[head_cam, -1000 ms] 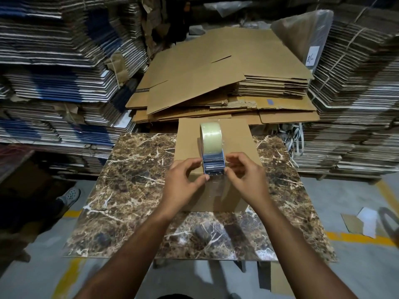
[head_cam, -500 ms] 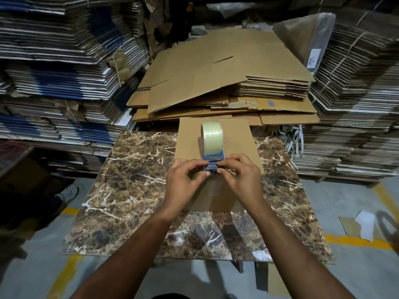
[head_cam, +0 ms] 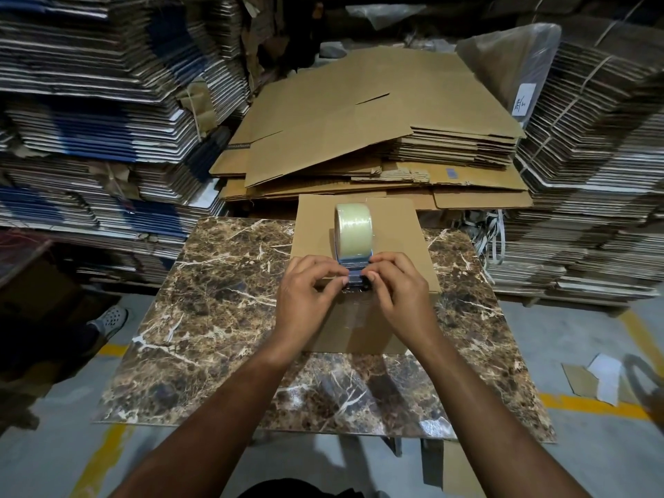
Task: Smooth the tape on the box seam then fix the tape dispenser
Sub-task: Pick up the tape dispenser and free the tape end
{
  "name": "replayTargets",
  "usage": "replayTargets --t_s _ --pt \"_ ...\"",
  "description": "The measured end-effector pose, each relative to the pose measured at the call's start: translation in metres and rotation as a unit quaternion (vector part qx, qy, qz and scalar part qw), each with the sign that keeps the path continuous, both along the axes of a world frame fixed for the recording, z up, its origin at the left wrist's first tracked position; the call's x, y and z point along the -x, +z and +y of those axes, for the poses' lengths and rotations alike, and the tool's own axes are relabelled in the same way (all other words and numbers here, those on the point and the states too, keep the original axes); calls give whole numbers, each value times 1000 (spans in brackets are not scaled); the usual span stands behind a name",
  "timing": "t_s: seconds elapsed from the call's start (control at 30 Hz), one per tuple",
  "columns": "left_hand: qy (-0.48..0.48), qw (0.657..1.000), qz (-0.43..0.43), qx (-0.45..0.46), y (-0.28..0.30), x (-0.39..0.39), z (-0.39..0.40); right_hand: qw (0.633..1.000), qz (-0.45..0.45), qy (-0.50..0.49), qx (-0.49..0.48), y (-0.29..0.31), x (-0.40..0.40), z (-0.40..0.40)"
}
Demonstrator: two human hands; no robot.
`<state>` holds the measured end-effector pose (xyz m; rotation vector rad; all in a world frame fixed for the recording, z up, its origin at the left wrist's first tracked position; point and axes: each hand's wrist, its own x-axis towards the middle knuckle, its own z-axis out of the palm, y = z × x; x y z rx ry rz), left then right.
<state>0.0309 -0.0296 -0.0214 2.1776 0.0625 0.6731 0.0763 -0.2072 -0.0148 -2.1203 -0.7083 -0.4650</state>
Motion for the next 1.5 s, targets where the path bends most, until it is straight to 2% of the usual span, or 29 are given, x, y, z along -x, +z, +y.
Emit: replayTargets --t_s 0.1,0.33,0.57,0.63,0.77,0.87,0.97,1.17,1.5 --pt "-10 1000 -10 9 0 -1 0 1000 9 18 -7 0 1 -4" --pt "-37 995 -15 95 4 16 -6 998 -18 -39 -37 -3 6 -1" --pt "2 999 -14 53 7 14 -11 997 -12 -67 -46 -3 15 5" --pt "17 998 -22 48 6 13 -14 994 8 -90 -56 -6 17 8" --pt "58 996 -27 59 3 11 -19 980 106 -129 -109 -6 25 18" --pt "65 994 -15 83 4 11 -21 971 154 -126 -130 -1 27 20" --pt "57 992 3 110 6 8 -19 974 156 -116 -115 3 23 18" --pt "13 993 21 112 9 4 -14 979 165 -87 -77 8 13 11" --pt "-56 992 67 91 24 1 -5 969 232 -17 -82 12 2 2"
